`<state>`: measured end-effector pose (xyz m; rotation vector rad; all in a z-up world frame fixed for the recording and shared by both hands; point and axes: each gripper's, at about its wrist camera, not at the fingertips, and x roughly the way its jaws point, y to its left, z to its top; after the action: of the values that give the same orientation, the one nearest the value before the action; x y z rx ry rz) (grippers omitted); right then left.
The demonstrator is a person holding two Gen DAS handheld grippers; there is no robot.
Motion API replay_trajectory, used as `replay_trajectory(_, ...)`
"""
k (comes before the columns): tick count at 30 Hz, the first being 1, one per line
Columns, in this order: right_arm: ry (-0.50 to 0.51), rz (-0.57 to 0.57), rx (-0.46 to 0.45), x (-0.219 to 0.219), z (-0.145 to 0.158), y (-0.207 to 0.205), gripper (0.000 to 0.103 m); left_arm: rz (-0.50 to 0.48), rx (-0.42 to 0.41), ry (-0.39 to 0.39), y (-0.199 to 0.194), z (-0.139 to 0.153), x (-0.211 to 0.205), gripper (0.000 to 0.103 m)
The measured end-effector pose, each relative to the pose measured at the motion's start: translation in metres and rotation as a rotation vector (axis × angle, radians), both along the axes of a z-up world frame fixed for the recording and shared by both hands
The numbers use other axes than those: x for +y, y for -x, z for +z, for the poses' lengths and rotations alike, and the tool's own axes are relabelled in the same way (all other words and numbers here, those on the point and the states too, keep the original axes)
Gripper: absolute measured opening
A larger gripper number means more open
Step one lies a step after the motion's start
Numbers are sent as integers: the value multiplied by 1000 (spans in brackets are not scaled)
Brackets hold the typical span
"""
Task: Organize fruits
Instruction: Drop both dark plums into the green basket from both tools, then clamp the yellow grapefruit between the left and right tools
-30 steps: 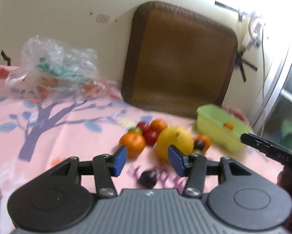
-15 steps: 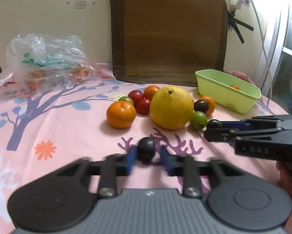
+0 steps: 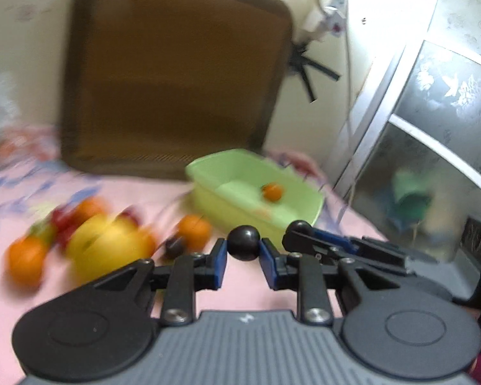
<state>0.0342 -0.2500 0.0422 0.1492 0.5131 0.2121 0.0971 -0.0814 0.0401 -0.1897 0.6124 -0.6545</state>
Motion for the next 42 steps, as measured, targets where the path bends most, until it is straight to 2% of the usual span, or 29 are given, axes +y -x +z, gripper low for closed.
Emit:
replay_trajectory(4,36,-110,-33,-29,-1,-19,27,-14,-2,-2,-40,8,-49,23)
replay_trajectory(9,49,-146,-46,-40,-14,-36,27,12,34,-54,-78,-3,-87,23)
replay_trajectory(13,74,-146,-44,-38,-19,-40,29,32,75,-99,-93,-21,-99,24)
replay_trajectory(14,77,-147,-45,-40,-19,-39,29,41,56,-106,-92,-24,-101,27)
replay_trajectory(15,73,-143,-45,-41,-19,-39,31,41,44,-117,-91,-24,-103,30)
replay_trajectory(17,59,-142,-53,-46,-19,-37,42,39,34,-127,-87,-24,-105,36)
replay_trajectory(19,48,-152,-63,-46,-18,-34,43,35,34,-117,-85,-22,-102,36)
replay_trajectory(23,-7,-197,-68,-57,-15,-28,43,58,8,-100,-69,-8,-81,36)
replay_trajectory(27,-65,-251,-78,-69,-14,-23,43,95,-33,-47,-34,8,-31,36)
replay_trajectory(30,-73,-272,-96,-71,-13,-21,43,173,-68,-24,-7,14,22,37)
replay_trajectory(33,-70,-267,-108,-66,-13,-18,42,294,-77,-75,14,9,71,37)
replay_trajectory(37,-68,-212,-128,-46,-5,-12,42,404,-36,-136,34,-9,122,37)
replay_trajectory(42,-56,-19,-99,12,3,-7,42,462,32,-96,36,-32,153,37)
